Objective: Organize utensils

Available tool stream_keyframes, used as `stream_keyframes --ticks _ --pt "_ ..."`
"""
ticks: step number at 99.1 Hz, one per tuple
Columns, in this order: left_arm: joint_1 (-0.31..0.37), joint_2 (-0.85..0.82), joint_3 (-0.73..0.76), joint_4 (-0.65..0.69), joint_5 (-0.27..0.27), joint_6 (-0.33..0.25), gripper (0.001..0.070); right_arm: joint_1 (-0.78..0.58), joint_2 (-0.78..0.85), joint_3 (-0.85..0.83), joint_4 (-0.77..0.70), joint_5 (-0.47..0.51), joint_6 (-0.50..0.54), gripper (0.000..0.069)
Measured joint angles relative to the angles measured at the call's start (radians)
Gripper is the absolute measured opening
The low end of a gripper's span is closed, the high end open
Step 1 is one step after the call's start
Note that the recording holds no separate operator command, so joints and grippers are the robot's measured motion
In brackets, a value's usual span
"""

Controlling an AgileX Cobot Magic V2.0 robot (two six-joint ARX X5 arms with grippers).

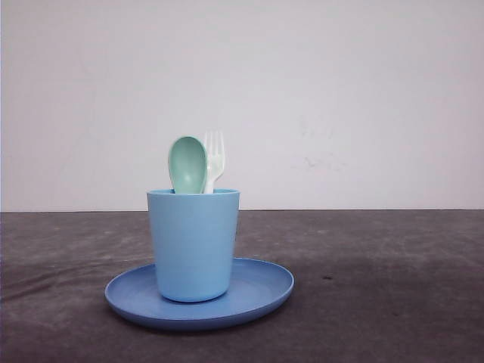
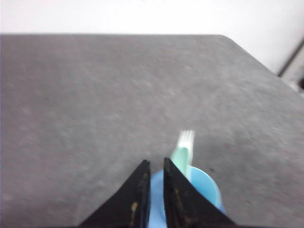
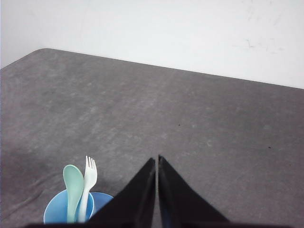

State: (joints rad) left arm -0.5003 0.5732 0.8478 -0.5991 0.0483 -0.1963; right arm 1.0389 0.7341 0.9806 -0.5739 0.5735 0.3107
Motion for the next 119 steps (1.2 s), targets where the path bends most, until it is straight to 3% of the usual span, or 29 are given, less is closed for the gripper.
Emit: stream_keyframes --ticks 22,53,87,119 --pt "0.16 -0.05 -0.095 0.129 -0.001 0.075 0.0024 0.0 -0.001 0.0 0.0 0.0 0.0 0.0008" --pt "0.383 -0.305 -0.493 0.397 -0.004 0.116 0.0024 0.0 -0.001 0.0 0.0 0.0 0.0 0.0008" --pt "0.472 -0.534 -0.806 0.397 -0.018 0.152 0.0024 0.0 -0.001 0.0 0.0 0.0 0.0 0.0008" --pt "0.476 -0.569 -0.816 0.417 -0.024 0.187 0.0024 0.0 -0.002 0.0 0.002 0.0 0.0 0.0008"
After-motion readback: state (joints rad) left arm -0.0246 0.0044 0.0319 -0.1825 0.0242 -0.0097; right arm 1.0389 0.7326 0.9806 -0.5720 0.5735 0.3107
